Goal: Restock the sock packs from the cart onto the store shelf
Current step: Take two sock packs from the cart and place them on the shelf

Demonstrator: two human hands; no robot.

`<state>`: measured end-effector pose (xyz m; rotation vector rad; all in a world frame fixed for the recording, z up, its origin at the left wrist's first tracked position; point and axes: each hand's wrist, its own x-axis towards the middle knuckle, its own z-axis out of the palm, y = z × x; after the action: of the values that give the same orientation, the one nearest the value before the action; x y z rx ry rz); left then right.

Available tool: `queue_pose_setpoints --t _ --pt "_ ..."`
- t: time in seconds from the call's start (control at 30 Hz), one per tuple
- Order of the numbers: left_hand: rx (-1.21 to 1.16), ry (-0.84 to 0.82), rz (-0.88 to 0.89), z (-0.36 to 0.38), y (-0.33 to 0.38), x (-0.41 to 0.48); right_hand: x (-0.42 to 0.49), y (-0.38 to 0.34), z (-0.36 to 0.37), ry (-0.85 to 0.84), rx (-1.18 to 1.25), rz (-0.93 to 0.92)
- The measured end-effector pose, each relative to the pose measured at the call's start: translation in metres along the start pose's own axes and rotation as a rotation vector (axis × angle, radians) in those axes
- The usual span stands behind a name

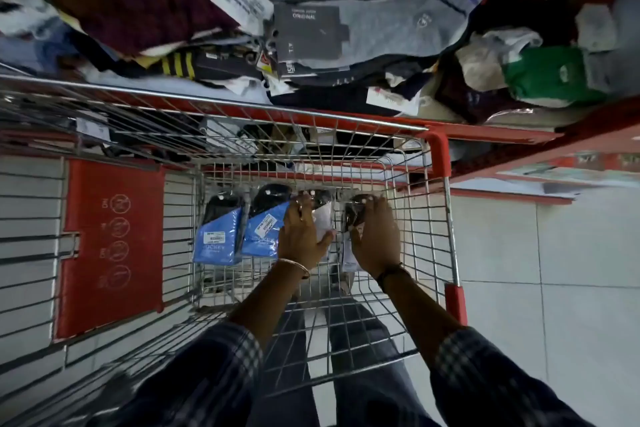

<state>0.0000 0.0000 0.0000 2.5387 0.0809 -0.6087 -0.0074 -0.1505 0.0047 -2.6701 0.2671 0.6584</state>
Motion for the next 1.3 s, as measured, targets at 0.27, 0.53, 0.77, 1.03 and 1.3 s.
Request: queue_pose_setpoints --t 0.27,0.53,0.77,1.03,1.3 --pt "0.135 0.022 -0.19 0.028 0.0 0.038 0.029 0.001 0.022 0.057 -0.002 0.134" --pt "0.113 0.134 -0.212 0.031 0.003 0.062 0.053 0.0 0.028 0.106 0.042 0.198" --pt "0.104 0.048 -0.234 0.03 0.012 0.073 0.053 0.004 0.027 0.127 0.097 0.156" --pt "-0.066 0.167 -0.202 -0.001 0.014 0.047 0.031 -0.007 0.002 0.142 0.155 0.097" --pt "-0.189 0.334 -0.079 -0.088 0.04 -0.004 -0.022 -0.043 -0.075 0.335 0.24 -0.082"
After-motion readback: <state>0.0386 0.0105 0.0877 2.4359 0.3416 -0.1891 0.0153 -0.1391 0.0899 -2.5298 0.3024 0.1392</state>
